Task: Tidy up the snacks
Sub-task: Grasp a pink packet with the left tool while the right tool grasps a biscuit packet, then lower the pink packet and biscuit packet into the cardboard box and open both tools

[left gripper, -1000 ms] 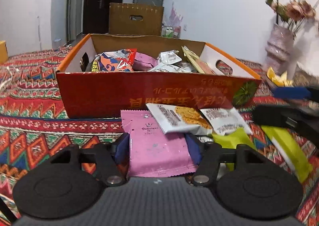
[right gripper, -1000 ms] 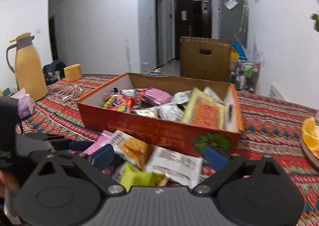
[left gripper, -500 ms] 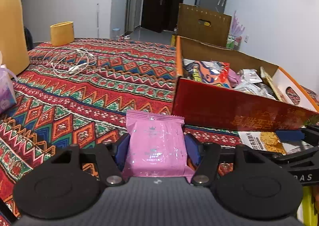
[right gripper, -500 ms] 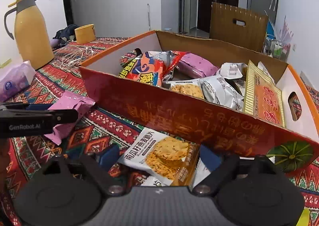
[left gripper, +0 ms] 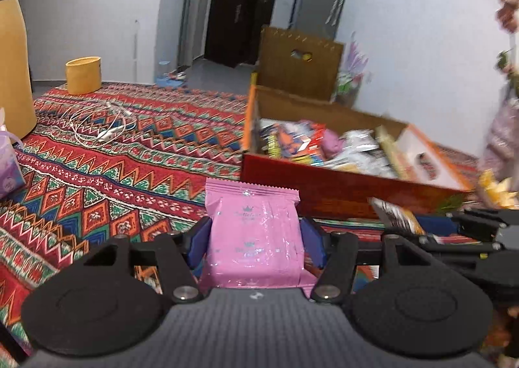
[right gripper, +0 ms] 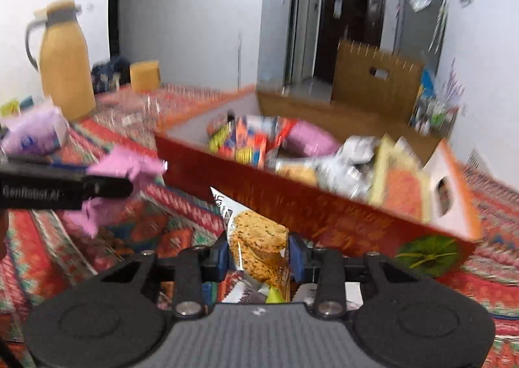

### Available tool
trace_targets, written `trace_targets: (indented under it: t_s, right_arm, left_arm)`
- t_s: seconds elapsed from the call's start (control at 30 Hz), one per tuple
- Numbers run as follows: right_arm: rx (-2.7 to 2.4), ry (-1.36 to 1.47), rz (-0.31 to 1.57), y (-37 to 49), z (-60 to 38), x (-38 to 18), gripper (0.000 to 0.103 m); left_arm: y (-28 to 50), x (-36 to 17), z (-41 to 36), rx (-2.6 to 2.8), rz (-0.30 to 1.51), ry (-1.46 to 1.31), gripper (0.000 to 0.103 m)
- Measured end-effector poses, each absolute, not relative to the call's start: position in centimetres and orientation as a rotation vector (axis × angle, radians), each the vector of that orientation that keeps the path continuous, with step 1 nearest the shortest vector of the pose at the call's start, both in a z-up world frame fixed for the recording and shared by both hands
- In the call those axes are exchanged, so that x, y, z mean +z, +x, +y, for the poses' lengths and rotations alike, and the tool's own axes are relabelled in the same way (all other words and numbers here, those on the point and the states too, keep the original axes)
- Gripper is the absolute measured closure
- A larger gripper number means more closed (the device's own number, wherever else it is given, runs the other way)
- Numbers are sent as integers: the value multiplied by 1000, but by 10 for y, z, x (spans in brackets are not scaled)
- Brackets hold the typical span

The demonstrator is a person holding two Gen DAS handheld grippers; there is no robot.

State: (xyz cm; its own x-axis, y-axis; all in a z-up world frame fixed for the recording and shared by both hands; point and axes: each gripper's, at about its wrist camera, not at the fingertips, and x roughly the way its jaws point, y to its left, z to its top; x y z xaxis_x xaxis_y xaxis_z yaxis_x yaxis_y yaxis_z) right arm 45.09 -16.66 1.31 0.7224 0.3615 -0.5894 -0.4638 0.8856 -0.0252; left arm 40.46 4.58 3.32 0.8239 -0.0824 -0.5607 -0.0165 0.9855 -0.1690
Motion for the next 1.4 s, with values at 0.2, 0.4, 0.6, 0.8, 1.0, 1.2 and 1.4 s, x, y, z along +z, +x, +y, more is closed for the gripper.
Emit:
trace_targets:
  t_s: [0.2, 0.4, 0.6, 0.8, 1.0, 1.2, 1.4]
  right_arm:
    - [461, -111, 496, 376, -207, 49, 69]
    - [405, -17, 496, 307, -255, 43, 70]
    - [300, 262, 468, 264, -323, 32, 70]
    - [271, 248, 431, 243, -344, 38, 70]
    - [300, 216, 453, 251, -331, 36, 70]
    - [355, 121, 424, 299, -313, 57, 70]
    - [443, 43, 407, 391, -285, 83, 70]
  left_arm:
    - [332, 59, 27, -108, 540, -166, 42]
    - [277, 54, -4, -170, 577, -151, 42]
    - [252, 42, -27, -191, 642, -111, 42]
    - [234, 54, -37, -202, 599, -80, 42]
    - [246, 62, -44, -201, 586, -58, 42]
    - [302, 86, -41, -216, 503, -24, 42]
    - [398, 109, -38, -233, 464, -3, 42]
